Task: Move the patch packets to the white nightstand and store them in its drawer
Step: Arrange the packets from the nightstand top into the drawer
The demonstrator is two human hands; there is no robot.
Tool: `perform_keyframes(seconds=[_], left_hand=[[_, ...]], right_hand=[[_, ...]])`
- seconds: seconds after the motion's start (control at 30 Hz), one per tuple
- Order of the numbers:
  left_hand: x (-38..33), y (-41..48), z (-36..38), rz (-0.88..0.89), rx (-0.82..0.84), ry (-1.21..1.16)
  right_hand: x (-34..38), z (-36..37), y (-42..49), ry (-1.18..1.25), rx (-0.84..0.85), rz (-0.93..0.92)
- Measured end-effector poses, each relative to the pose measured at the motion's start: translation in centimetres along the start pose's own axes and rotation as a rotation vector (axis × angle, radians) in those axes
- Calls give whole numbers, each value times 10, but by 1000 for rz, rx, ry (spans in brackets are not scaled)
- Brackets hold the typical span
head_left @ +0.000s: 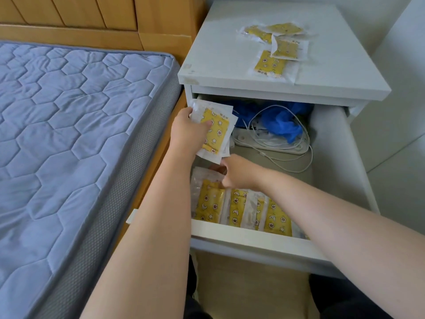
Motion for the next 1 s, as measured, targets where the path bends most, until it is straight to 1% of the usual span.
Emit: perform_keyframes(seconds=[0.03,0.13,0.17,0.27,0.37,0.43,0.47,0.53,0.57,0.6,0.67,0.77,0.87,1.0], left_hand=[[0,-1,0,-3,-2,-11],[0,-2,-1,-7,-12,-26],[0,-2,-1,-10,-9,-26],[-3,-5,5,-3,46,-20],[-9,-10,14,27,149,4],[-13,-14,22,39,223,-12],[-15,-16,25,43,261,-13],[-19,-19,32,63,339,29],[-21,-21,37,80,379,65],[-22,-23,41,97,415,107],[-22,-26,47,109,467,170],[-14,-30,51,29,524,152],[-13,-33,56,68,603,272],[-16,-35,59,151,613,434]], right_hand=[[-7,2,2,93,46,36],[-27,10,-2,395,285,135],[-32,6,-5,461,305,141],[-47,-24,-6,666,217,178],[-60,-59,-2,1028,45,212],[-64,-85,-2,1170,-115,158],[-60,-94,-4,1191,-137,94],[-42,-100,-10,1136,-82,-60],[-34,-100,-14,1055,-68,-118],[-31,-102,-17,953,-99,-147],[-30,-109,-23,773,-223,-146],[-36,-124,-30,621,-375,-98],[-42,-129,-30,490,-394,-58],[-31,-126,-33,286,-398,-98]])
Point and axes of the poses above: each hand's wrist, its own y-axis towards the middle knuckle, its own z-axis out of the palm, x = y × z, the point moved 10 cm from there along y, towards the middle knuckle, and after that the axes turned 13 degrees about z, right-handed, at the moved point
